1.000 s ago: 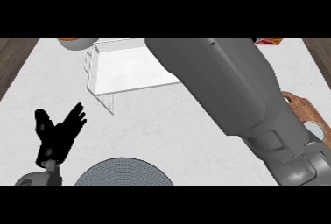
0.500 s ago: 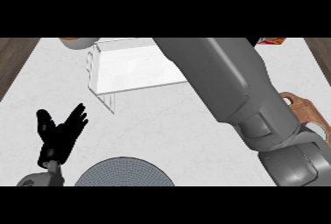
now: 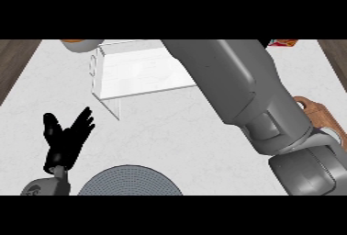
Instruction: Pick the croissant from the placemat and place it in the tiered shelf
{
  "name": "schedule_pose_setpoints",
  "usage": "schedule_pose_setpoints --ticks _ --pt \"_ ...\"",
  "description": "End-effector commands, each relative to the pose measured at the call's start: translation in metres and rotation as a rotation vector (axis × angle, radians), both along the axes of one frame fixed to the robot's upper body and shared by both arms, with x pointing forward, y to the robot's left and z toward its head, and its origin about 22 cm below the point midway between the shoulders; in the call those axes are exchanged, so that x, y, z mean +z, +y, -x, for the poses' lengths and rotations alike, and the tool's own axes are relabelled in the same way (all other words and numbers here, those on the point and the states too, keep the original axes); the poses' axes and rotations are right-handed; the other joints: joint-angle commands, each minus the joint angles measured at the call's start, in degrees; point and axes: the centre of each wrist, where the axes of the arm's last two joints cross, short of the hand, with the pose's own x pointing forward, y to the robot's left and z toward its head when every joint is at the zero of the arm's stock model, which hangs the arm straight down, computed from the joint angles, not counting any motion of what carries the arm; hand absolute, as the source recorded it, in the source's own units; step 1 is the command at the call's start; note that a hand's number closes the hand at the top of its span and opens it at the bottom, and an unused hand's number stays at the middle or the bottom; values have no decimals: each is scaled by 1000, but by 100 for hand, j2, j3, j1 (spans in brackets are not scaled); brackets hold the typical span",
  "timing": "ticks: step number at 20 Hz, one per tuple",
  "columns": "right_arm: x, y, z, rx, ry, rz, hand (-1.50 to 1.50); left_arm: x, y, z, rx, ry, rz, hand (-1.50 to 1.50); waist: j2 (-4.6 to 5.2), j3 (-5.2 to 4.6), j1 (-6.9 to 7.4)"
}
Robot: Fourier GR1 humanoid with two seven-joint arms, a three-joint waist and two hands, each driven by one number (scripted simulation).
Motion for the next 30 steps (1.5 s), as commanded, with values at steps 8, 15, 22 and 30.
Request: schedule_pose_setpoints --ticks 8,15,22,30 --pt "-13 -18 -12 -93 13 -308 -150 1 3 5 -9 12 -6 0 4 4 -1" --pt "30 -32 -11 -67 7 -591 -150 12 14 -7 -1 -14 -12 0 28 3 61" --pt "45 -66 -17 -158 -67 -774 -150 -1 -4 1 11 0 8 0 3 3 -11" --pt "59 -124 -18 -399 -190 -878 -150 -6 -2 9 10 12 -3 0 -58 8 -127"
